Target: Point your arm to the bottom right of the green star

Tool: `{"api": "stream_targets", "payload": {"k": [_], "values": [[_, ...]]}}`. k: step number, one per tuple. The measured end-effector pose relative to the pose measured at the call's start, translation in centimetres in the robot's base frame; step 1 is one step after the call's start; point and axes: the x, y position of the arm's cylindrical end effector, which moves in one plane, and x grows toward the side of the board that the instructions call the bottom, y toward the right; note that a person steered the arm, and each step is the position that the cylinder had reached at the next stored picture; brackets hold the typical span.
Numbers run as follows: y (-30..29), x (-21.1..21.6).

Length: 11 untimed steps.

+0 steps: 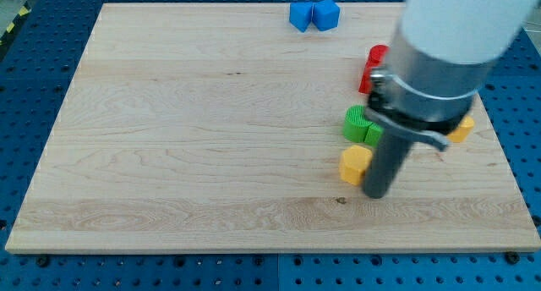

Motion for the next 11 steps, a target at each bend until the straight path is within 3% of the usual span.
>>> {"api": "stream_targets", "payload": {"k": [1,3,6,7,9,11], "values": [[-2.4,0.0],[6.2,0.8],[7.8,-0.4],[5.6,-1.7],[10.2,-2.9],[-0.8,-2.8]]}}
